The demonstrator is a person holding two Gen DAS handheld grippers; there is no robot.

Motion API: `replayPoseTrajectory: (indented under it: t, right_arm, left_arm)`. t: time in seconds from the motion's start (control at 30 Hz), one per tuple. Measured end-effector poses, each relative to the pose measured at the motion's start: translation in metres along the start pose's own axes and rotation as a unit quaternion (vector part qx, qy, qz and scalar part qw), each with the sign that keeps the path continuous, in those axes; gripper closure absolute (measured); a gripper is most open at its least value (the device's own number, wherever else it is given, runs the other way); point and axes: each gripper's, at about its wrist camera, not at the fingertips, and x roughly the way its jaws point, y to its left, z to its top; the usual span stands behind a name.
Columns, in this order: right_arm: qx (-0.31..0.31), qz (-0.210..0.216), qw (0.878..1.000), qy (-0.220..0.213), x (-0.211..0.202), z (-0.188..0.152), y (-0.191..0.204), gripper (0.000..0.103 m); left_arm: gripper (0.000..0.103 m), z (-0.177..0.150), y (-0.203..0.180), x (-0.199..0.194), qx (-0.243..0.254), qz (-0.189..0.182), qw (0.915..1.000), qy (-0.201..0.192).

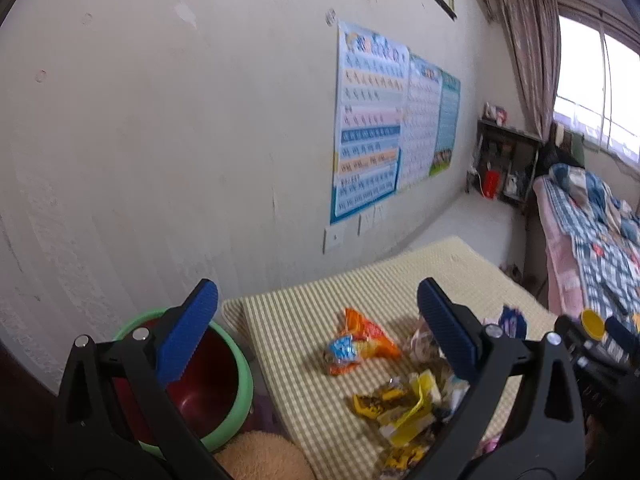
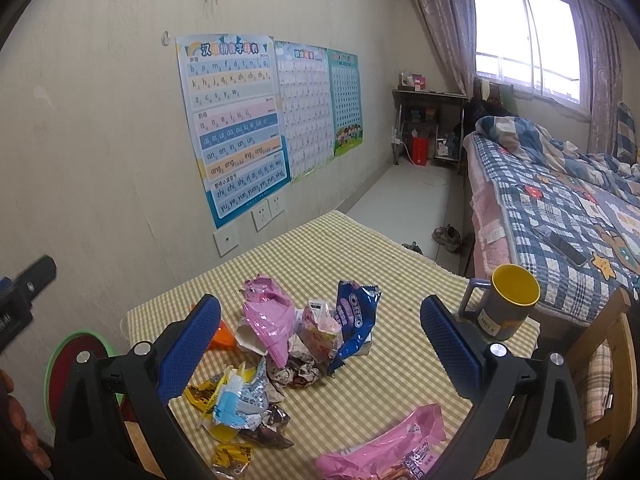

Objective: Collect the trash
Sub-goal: 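Move both grippers toward the pile of snack wrappers on the table, then grasp the light blue wrapper with the left gripper while the right grasps the pink bag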

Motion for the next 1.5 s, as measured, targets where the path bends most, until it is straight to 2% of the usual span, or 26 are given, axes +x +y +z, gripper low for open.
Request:
replayPoseTrajectory:
  t: [0.13, 0.27, 0.33, 0.43, 0.47, 0.53, 0.57, 0.6, 0.63, 0.7, 0.73, 0.77, 0.83, 0.93, 1.13, 1.3, 1.5]
  right_arm:
    - [0.0, 0.005, 1.0, 0.022, 0.008, -0.007, -0.01, 0.007]
    - [-0.013, 0.002, 0.999, 0.046, 0.015, -0.021, -0.022, 0.007]
    - [-0.018, 0.0, 0.997, 0.074, 0.02, -0.031, -0.03, 0.007]
    - [-0.022, 0.003, 0.995, 0.099, 0.024, -0.046, -0.041, 0.007]
    - [-0.024, 0.0, 0.994, 0.11, 0.026, -0.053, -0.046, 0.007]
    - [-0.019, 0.004, 0.991, 0.136, 0.031, -0.062, -0.054, 0.007]
    - [-0.009, 0.013, 0.989, 0.15, 0.034, -0.067, -0.06, 0.007]
    - [-0.001, 0.02, 0.987, 0.159, 0.036, -0.071, -0.064, 0.007]
    - [0.008, 0.027, 0.985, 0.17, 0.037, -0.074, -0.068, 0.007]
    - [0.024, 0.048, 0.979, 0.196, 0.04, -0.082, -0.075, 0.007]
    - [0.026, 0.053, 0.978, 0.202, 0.039, -0.085, -0.077, 0.007]
    - [0.025, 0.059, 0.976, 0.209, 0.038, -0.089, -0.079, 0.008]
    - [0.019, 0.068, 0.972, 0.222, 0.037, -0.096, -0.08, 0.012]
    - [0.026, 0.073, 0.968, 0.239, 0.041, -0.104, -0.084, 0.014]
    - [0.065, 0.075, 0.961, 0.259, 0.054, -0.109, -0.095, 0.014]
    - [0.085, 0.072, 0.96, 0.258, 0.051, -0.107, -0.101, 0.014]
    - [0.135, 0.082, 0.947, 0.28, 0.045, -0.115, -0.113, 0.014]
  left_arm:
    - [0.005, -0.02, 0.0, 0.025, 0.014, -0.026, 0.9981, 0.054]
    - [0.012, -0.043, -0.015, 0.048, 0.016, -0.089, 0.9895, 0.112]
    - [0.013, -0.052, -0.029, 0.053, 0.041, -0.106, 0.985, 0.13]
    - [0.014, -0.057, -0.049, 0.048, 0.046, -0.144, 0.9786, 0.139]
    - [0.014, -0.058, -0.054, 0.053, 0.06, -0.147, 0.9764, 0.147]
    - [0.019, -0.059, -0.075, 0.055, 0.082, -0.171, 0.9686, 0.161]
    - [0.024, -0.062, -0.084, 0.058, 0.097, -0.179, 0.964, 0.171]
    - [0.034, -0.065, -0.093, 0.063, 0.108, -0.184, 0.9597, 0.183]
    - [0.04, -0.072, -0.103, 0.071, 0.116, -0.193, 0.9524, 0.205]
    - [0.068, -0.081, -0.109, 0.082, 0.115, -0.202, 0.9452, 0.229]
    - [0.074, -0.088, -0.112, 0.09, 0.11, -0.208, 0.9402, 0.246]
    - [0.076, -0.091, -0.112, 0.092, 0.106, -0.21, 0.9385, 0.253]
    - [0.079, -0.093, -0.111, 0.093, 0.097, -0.21, 0.9389, 0.255]
    - [0.081, -0.084, -0.108, 0.083, 0.092, -0.214, 0.9439, 0.234]
    - [0.082, -0.063, -0.104, 0.061, 0.092, -0.226, 0.9512, 0.189]
    - [0.082, -0.05, -0.094, 0.05, 0.086, -0.218, 0.9585, 0.163]
    - [0.081, -0.042, -0.078, 0.049, 0.063, -0.207, 0.9642, 0.153]
